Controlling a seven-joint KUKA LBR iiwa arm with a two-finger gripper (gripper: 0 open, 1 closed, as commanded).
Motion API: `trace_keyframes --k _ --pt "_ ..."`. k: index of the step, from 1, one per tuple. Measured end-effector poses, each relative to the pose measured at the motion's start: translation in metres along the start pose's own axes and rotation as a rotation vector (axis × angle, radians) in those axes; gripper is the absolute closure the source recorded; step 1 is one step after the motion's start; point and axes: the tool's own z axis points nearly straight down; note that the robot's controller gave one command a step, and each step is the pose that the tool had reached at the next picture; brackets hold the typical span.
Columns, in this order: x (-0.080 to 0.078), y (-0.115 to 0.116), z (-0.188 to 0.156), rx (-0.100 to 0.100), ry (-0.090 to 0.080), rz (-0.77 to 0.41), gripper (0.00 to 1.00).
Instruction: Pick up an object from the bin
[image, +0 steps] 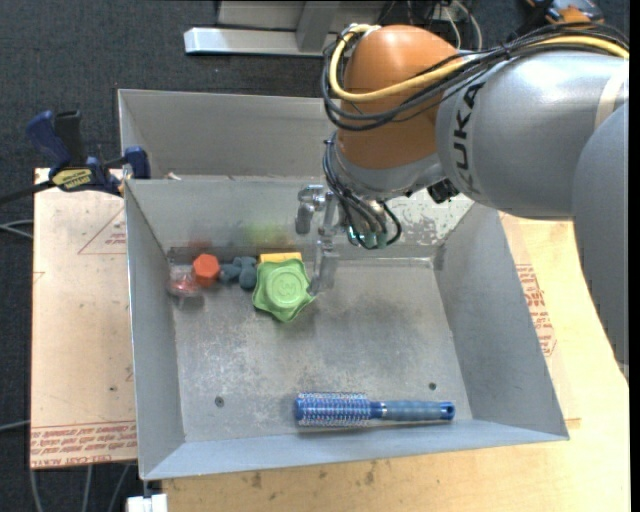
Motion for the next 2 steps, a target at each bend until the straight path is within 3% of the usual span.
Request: trace_keyframes --k 1,2 --pt "-0.008 0.007 0.131 -0.001 -0.007 -0.120 0.00" --pt "-0.017 -0.004 0.140 -0.001 -0.010 -0.647 0.00"
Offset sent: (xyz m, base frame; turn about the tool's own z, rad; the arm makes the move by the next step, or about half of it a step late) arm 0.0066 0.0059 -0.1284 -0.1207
